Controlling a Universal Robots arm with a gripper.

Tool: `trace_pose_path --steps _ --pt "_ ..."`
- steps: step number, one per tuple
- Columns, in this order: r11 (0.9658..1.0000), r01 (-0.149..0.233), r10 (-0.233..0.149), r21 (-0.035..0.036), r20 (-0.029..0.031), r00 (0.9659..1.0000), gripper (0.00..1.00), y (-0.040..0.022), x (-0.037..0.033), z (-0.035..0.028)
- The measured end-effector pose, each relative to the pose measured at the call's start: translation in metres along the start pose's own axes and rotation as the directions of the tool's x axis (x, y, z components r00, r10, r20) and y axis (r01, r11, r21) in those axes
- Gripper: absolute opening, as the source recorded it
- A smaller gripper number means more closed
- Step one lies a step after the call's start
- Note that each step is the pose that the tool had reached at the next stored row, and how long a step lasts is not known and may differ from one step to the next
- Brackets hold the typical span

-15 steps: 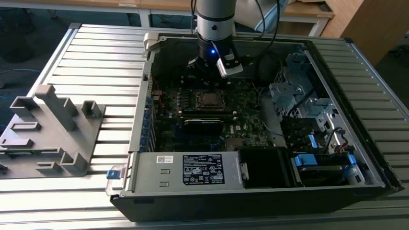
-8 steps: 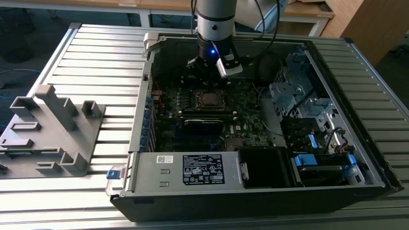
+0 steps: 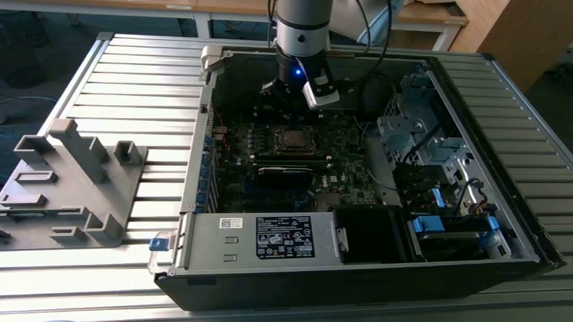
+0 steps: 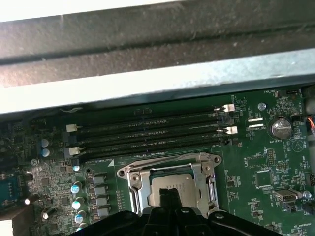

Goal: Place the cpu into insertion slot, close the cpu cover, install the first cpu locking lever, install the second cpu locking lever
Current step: 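Install the second cpu locking lever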

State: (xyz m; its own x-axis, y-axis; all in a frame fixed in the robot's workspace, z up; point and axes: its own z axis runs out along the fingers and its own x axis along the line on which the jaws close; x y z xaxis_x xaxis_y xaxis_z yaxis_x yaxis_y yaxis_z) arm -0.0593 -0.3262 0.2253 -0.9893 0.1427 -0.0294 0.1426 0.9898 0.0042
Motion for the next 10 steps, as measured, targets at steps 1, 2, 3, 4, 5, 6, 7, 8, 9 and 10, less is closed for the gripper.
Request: trace_pose_path --steps 1,2,3,4,5,6,7,8,9,10 --pt "1.0000 0.000 0.000 0.0001 0.0000 1.0000 0.11 0.0000 0.0000 -0.0009" --pt "1.0000 0.000 0.000 0.0000 -0.0001 1.0000 0.11 0.0000 -0.0001 -0.0020" --pt "1.0000 0.000 0.000 0.0001 -0.0002 1.0000 0.11 0.0000 -0.0001 -0.0032" --pt "1.0000 0.000 0.000 0.0002 -0.0003 1.0000 0.11 0.0000 -0.0001 -0.0042" --pt "1.0000 0.000 0.000 0.0001 -0.0002 1.0000 0.11 0.0000 -0.0001 -0.0049" --pt "1.0000 0.000 0.000 -0.0001 -0.0002 1.0000 0.11 0.0000 -0.0002 -0.0057" --pt "1.0000 0.000 0.000 -0.0002 -0.0002 1.0000 0.11 0.0000 -0.0002 -0.0070" --pt "1.0000 0.000 0.000 -0.0001 -0.0002 1.0000 0.11 0.0000 -0.0002 -0.0086" --pt "1.0000 0.000 0.000 0.0001 -0.0003 1.0000 0.11 0.0000 -0.0003 -0.0098" --pt "1.0000 0.000 0.000 -0.0002 -0.0002 1.0000 0.11 0.0000 -0.0003 -0.0099"
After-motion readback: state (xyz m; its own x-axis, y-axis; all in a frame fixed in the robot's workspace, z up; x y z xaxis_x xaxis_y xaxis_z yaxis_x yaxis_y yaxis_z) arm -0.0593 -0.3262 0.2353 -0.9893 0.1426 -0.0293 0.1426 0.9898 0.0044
